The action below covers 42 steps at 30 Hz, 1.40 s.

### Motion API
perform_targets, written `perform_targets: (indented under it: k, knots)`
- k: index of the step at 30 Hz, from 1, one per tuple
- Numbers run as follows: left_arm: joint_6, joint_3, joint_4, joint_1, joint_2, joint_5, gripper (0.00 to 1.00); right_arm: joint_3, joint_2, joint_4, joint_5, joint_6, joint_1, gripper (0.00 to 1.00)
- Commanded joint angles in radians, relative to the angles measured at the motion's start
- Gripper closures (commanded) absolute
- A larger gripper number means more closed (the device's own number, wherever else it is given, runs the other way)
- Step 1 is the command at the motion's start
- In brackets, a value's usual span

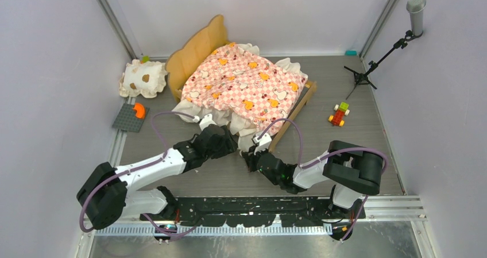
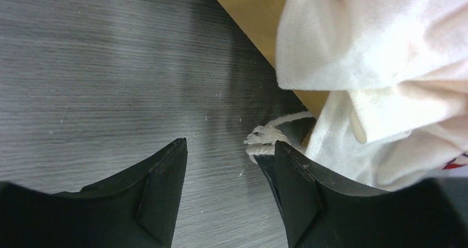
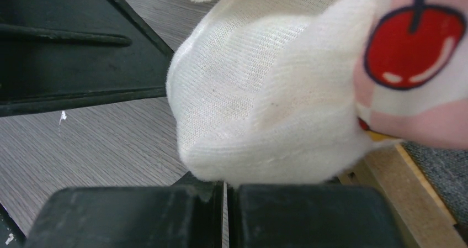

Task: Set up the pet bed
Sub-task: Tie the ropes to the bed frame.

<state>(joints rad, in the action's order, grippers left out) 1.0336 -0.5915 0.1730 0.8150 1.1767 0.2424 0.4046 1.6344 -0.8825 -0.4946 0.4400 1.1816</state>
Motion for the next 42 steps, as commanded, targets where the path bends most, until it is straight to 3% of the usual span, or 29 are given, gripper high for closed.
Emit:
perform_targets:
  k: [1, 8, 30, 42]
  knots:
    - [0.119, 0.003, -0.031, -0.007, 0.019, -0.007, 0.39, 0.011, -0.013, -0.063, -0.009, -0.011, -0.001, 0.97]
    - [0.232, 0.047, -0.104, -0.007, 0.020, 0.001, 0.36, 0.009, -0.018, -0.061, -0.002, -0.012, -0.002, 0.96]
    - [0.325, 0.066, -0.275, -0.007, 0.134, -0.082, 0.35, 0.006, -0.025, -0.064, 0.006, -0.013, -0.001, 0.96]
    - [0.325, 0.062, -0.299, -0.005, 0.143, -0.080, 0.53, 0.005, -0.027, -0.059, 0.010, -0.013, -0.001, 0.97]
